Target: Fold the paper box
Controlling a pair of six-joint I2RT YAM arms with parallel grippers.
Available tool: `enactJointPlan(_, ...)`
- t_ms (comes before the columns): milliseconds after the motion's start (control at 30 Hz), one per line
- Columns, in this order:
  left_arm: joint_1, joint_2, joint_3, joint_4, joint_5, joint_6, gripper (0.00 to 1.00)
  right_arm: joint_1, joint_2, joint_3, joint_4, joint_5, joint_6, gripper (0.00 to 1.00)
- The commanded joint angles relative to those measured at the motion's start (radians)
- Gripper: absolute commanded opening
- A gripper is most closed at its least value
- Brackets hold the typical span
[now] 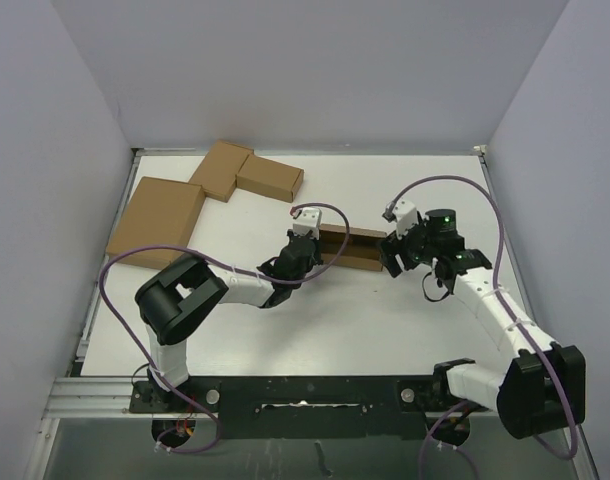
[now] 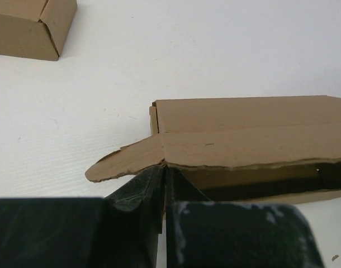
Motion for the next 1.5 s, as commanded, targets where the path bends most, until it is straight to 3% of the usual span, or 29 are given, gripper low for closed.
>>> enactJointPlan(0, -0.008, -0.087, 0.005, 0.012, -0.013, 0.005, 0.0, -0.089, -0.079, 0.072, -0.146, -0.256, -0.213, 0.74)
enactJointPlan(233, -0.015, -0.086, 0.003, 0.013, -0.014, 0.008, 0.0, -0.14, -0.096, 0.194, -0.33, -0.533, -0.421, 0.77)
enactJointPlan(400, -0.02, -0.088, 0.004, 0.013, -0.013, 0.008, 0.0, -0.125, -0.046, 0.281, -0.416, -0.651, -0.535, 0.86)
enactJointPlan(633, -0.021, -0.089, 0.0, 0.016, -0.015, 0.009, 0.0, 0.025, 0.051, 0.325, -0.37, -0.415, -0.561, 0.83)
enactJointPlan(867, -0.021, -0.089, 0.001, 0.019, -0.014, 0.01, 0.0, 0.05, 0.096, 0.297, -0.312, -0.296, -0.58, 0.75)
enactJointPlan(1167, -0.022, -0.094, 0.0, 0.019, -0.011, 0.009, 0.0, 0.087, 0.13, 0.26, -0.231, -0.19, -0.626, 0.52)
enactJointPlan(1333, -0.025, -0.109, -0.011, 0.018, -0.006, 0.011, 0.0, 0.101, 0.116, 0.22, -0.198, -0.167, -0.657, 0.23)
enactJointPlan(1467, -0.028, -0.128, -0.022, 0.017, 0.005, 0.008, 0.0, 0.101, 0.099, 0.19, -0.183, -0.156, -0.668, 0.11)
